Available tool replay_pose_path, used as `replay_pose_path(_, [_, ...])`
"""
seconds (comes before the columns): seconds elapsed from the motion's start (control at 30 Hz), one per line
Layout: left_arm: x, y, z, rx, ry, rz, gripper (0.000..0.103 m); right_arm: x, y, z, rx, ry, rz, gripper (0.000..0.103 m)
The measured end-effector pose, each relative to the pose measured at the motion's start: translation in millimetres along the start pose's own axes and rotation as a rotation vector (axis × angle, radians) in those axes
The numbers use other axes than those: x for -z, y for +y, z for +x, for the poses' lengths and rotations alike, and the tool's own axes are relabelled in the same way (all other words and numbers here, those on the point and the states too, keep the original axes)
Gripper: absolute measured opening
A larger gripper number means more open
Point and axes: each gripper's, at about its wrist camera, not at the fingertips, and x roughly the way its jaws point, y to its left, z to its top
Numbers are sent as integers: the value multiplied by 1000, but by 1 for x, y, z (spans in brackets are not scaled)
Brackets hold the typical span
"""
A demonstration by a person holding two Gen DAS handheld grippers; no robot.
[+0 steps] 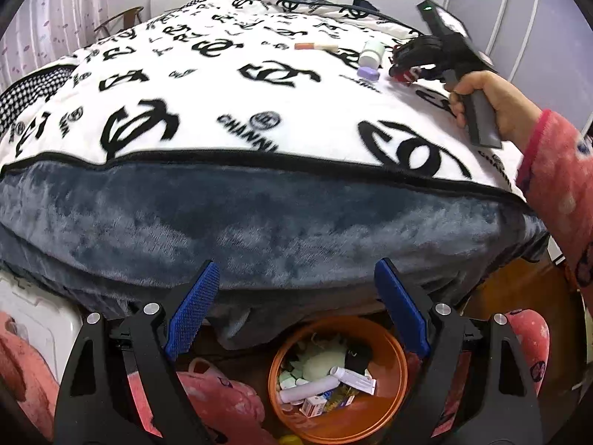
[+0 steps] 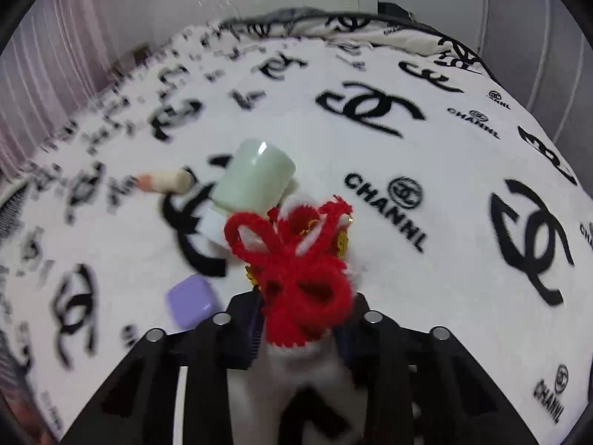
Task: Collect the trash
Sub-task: 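Move the right tool to the bed and grasp the red knitted ornament, then grasp the purple square case with the left tool while the right tool holds the ornament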
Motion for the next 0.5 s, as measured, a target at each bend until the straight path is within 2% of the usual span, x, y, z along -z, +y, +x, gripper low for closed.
replay_pose_path(0.2, [-36, -20, 4, 36, -46, 53, 84, 29, -18, -77, -114, -109, -25, 29])
replay_pose_path(0.33, [-81, -40, 17, 63, -110, 110, 84, 66, -33, -138, -206, -187, -48, 29])
replay_pose_path(0.5, [-137, -64, 55, 122, -134, 153, 84, 118, -49, -196, -202, -276, -99, 30])
